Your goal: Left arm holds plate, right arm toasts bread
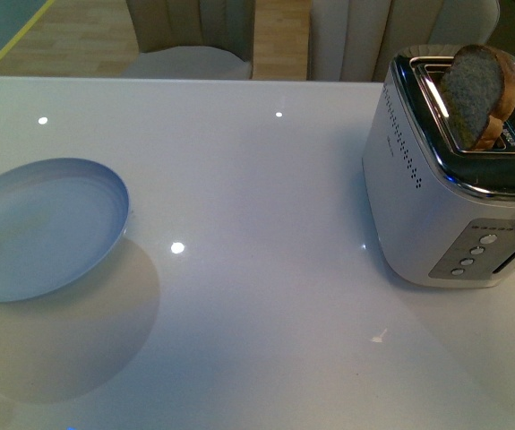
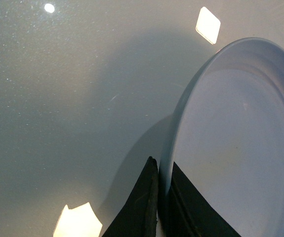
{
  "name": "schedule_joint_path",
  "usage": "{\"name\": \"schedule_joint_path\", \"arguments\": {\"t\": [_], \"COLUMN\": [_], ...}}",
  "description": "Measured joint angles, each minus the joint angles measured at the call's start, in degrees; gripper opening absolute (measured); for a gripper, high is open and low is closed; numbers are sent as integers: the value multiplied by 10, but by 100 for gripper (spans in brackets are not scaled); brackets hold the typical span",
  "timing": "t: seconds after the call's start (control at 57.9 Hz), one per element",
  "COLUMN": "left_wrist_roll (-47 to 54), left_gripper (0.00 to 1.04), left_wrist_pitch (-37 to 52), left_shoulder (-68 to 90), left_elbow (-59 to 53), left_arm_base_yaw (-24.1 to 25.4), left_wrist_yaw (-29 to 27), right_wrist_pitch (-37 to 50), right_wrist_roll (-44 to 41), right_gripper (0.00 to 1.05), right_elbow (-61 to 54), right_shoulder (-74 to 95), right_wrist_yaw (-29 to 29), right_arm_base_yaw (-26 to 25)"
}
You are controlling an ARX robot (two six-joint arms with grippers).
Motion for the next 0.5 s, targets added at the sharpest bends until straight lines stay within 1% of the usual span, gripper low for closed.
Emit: {"name": "schedule_joint_path", "arguments": {"t": [0.225, 0.501], "left_wrist_roll": [7, 7], "left_gripper": [3, 3], "left_wrist_pitch": [4, 19], "left_shoulder": [51, 76], "left_elbow": [38, 55], "left_arm_base_yaw": [14, 19], "left_wrist_yaw": [-3, 2], "right_wrist_pitch": [0, 0], "right_wrist_roll": [0, 0], "right_gripper": [96, 96], "right_elbow": [0, 0], "right_shoulder": [0, 0], "right_wrist_yaw": [0, 0], "right_arm_base_yaw": [0, 0]}}
